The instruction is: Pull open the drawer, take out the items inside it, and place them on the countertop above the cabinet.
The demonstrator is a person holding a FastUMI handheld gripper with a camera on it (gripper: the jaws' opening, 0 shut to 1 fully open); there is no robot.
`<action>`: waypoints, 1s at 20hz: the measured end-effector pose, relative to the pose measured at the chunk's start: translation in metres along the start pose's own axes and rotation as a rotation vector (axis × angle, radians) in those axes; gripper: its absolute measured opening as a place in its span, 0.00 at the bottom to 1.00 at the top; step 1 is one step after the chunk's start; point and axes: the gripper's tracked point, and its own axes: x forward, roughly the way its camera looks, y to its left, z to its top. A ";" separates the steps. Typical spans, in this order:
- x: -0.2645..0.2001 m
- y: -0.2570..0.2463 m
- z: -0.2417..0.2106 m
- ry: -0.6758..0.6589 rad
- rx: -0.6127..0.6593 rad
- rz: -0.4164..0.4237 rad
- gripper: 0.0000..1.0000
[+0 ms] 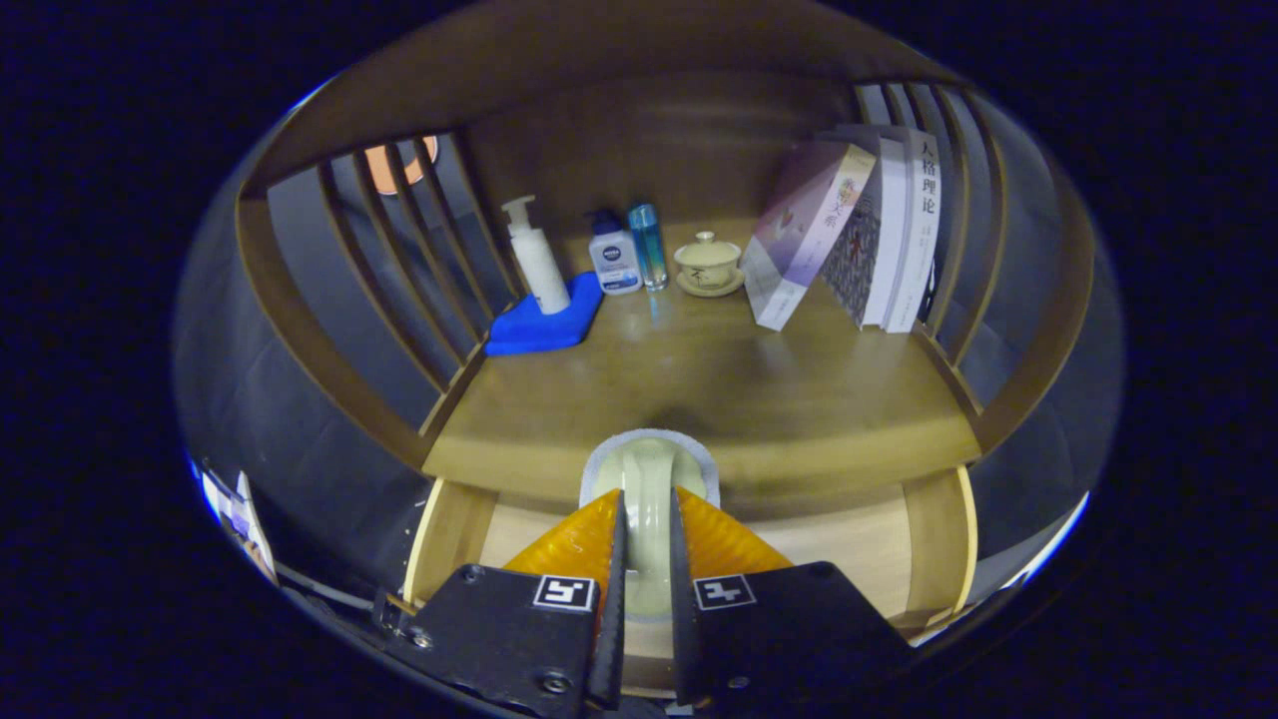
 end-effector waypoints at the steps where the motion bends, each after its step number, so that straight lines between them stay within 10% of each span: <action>1: 0.007 0.002 0.004 0.000 0.004 -0.006 0.23; 20: 0.079 0.006 0.042 0.002 0.020 -0.024 0.27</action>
